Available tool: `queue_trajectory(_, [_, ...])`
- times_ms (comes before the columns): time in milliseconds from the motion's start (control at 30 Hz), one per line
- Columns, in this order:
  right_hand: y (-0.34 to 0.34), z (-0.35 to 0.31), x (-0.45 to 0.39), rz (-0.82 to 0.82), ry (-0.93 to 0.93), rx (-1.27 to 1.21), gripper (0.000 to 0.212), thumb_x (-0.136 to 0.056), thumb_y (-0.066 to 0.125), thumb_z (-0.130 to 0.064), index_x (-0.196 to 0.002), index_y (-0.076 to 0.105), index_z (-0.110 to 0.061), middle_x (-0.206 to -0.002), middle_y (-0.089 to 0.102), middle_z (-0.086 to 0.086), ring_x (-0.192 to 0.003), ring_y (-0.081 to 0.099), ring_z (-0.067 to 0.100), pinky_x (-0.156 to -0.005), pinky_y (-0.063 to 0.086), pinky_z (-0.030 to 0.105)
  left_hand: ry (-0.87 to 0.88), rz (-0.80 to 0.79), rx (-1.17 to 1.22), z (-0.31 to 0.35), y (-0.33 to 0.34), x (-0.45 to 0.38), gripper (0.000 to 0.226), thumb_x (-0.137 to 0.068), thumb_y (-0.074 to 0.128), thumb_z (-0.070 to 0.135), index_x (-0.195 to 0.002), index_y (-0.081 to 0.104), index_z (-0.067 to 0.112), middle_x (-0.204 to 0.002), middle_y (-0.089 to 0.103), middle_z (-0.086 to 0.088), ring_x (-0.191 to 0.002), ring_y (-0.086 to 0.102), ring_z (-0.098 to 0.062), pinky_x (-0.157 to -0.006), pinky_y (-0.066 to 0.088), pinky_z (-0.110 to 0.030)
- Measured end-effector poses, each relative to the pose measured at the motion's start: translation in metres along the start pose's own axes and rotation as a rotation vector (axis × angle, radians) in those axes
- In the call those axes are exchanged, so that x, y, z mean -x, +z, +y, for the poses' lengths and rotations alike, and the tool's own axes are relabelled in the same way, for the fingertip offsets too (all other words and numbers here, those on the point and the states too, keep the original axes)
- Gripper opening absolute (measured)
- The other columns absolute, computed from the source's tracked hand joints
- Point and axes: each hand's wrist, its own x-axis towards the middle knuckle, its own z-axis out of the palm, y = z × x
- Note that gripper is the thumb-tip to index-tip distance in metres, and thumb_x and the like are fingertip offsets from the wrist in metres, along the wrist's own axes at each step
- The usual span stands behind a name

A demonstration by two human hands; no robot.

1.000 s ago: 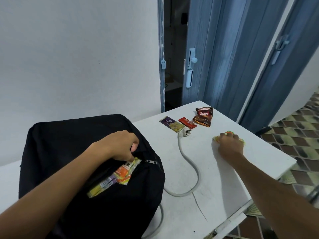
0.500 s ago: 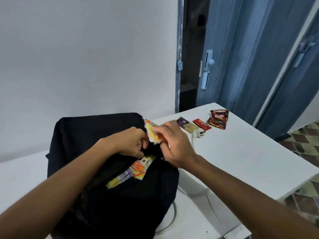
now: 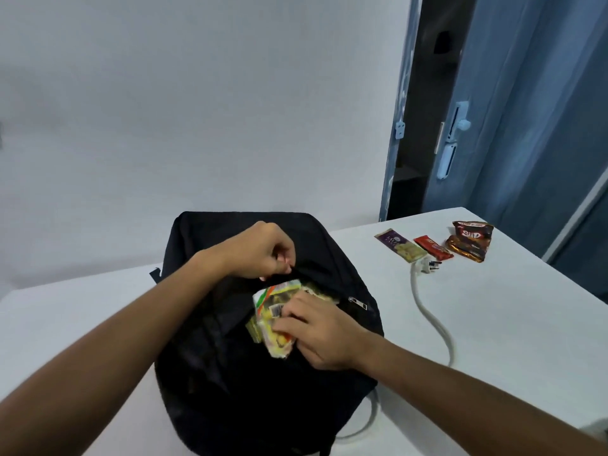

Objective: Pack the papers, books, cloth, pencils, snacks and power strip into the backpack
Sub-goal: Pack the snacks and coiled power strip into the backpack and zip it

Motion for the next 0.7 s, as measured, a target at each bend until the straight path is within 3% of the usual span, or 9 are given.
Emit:
queue_trajectory(200, [0.002, -0.010, -0.030, -0.093, 0.181, -0.052, 0.035, -0.082, 0.043, -0.013, -0.108, 0.064, -0.005, -0.095, 0.058, 0.018, -0.085, 0.057, 0.034, -0.070, 0.051, 0.035, 0.109, 0.142, 0.033, 0.018, -0.017, 0.011, 0.005, -0.080, 0.072, 0.010, -0.078, 0.074, 0.014, -0.073, 0.071, 0.006, -0.067, 0.064, -0.005, -0.063, 0.051, -0.022])
queue_trajectory(300, [0.001, -0.010, -0.058, -0.147, 0.271, -0.035, 0.031, -0.072, 0.044, -0.019, -0.079, 0.070, -0.003, -0.071, 0.061, 0.019, -0.061, 0.060, 0.035, -0.053, 0.048, 0.029, 0.146, 0.175, 0.031, 0.027, -0.023, 0.014, 0.006, -0.079, 0.072, 0.009, -0.077, 0.073, 0.014, -0.072, 0.070, 0.007, -0.065, 0.062, -0.003, -0.061, 0.050, -0.021])
queue_trajectory(367, [-0.001, -0.013, -0.078, -0.150, 0.368, -0.009, 0.016, -0.064, 0.056, -0.013, -0.061, 0.066, 0.000, -0.057, 0.060, 0.020, -0.047, 0.058, 0.036, -0.045, 0.043, 0.026, 0.156, 0.171, 0.015, 0.030, -0.024, 0.016, 0.006, -0.079, 0.071, 0.009, -0.076, 0.073, 0.014, -0.072, 0.070, 0.008, -0.066, 0.062, -0.002, -0.062, 0.050, -0.022])
queue_trajectory(433, [0.004, -0.011, -0.091, -0.016, 0.436, 0.066, 0.017, -0.061, 0.071, -0.002, -0.077, 0.070, 0.003, -0.076, 0.067, 0.025, -0.066, 0.067, 0.038, -0.056, 0.052, 0.031, 0.157, 0.182, 0.024, 0.031, -0.024, 0.017, 0.006, -0.079, 0.072, 0.008, -0.076, 0.073, 0.013, -0.073, 0.070, 0.008, -0.068, 0.063, -0.002, -0.064, 0.050, -0.022])
queue_trajectory(467, [0.005, -0.013, -0.097, 0.049, 0.483, 0.088, 0.032, -0.071, 0.069, 0.001, -0.103, 0.067, 0.005, -0.103, 0.065, 0.029, -0.094, 0.066, 0.038, -0.078, 0.053, 0.033, 0.151, 0.196, 0.046, 0.030, -0.024, 0.018, 0.005, -0.078, 0.072, 0.008, -0.076, 0.073, 0.012, -0.073, 0.071, 0.008, -0.068, 0.063, -0.002, -0.063, 0.050, -0.021])
queue_trajectory(500, [0.002, -0.017, -0.103, 0.078, 0.536, 0.104, 0.042, -0.085, 0.059, -0.001, -0.127, 0.053, 0.005, -0.129, 0.052, 0.029, -0.120, 0.052, 0.037, -0.100, 0.041, 0.033, 0.140, 0.205, 0.071, 0.030, -0.023, 0.018, 0.005, -0.078, 0.072, 0.007, -0.076, 0.073, 0.011, -0.072, 0.070, 0.007, -0.066, 0.062, -0.001, -0.062, 0.049, -0.020])
queue_trajectory(533, [-0.001, -0.020, -0.105, 0.025, 0.537, 0.091, 0.046, -0.095, 0.047, -0.007, -0.139, 0.038, 0.003, -0.145, 0.037, 0.025, -0.134, 0.036, 0.035, -0.110, 0.026, 0.034, 0.127, 0.207, 0.095, 0.030, -0.023, 0.019, 0.006, -0.078, 0.071, 0.006, -0.076, 0.073, 0.010, -0.070, 0.070, 0.007, -0.063, 0.061, -0.001, -0.060, 0.048, -0.019])
queue_trajectory(600, [-0.004, -0.021, -0.105, -0.151, 0.560, 0.056, 0.046, -0.099, 0.039, -0.015, -0.143, 0.032, -0.001, -0.150, 0.030, 0.020, -0.137, 0.028, 0.031, -0.109, 0.020, 0.032, 0.101, 0.207, 0.143, 0.028, -0.021, 0.019, 0.006, -0.079, 0.071, 0.004, -0.076, 0.073, 0.009, -0.064, 0.068, 0.010, -0.056, 0.059, 0.000, -0.056, 0.045, -0.016])
queue_trajectory(700, [-0.012, -0.018, -0.090, -0.332, 0.511, 0.111, 0.030, -0.093, 0.048, -0.019, -0.113, 0.060, 0.001, -0.117, 0.059, 0.024, -0.107, 0.054, 0.038, -0.083, 0.039, 0.037, 0.062, 0.236, 0.232, 0.022, -0.018, 0.019, 0.007, -0.080, 0.070, 0.002, -0.075, 0.071, 0.006, -0.052, 0.061, 0.014, -0.050, 0.058, -0.011, -0.051, 0.048, -0.021])
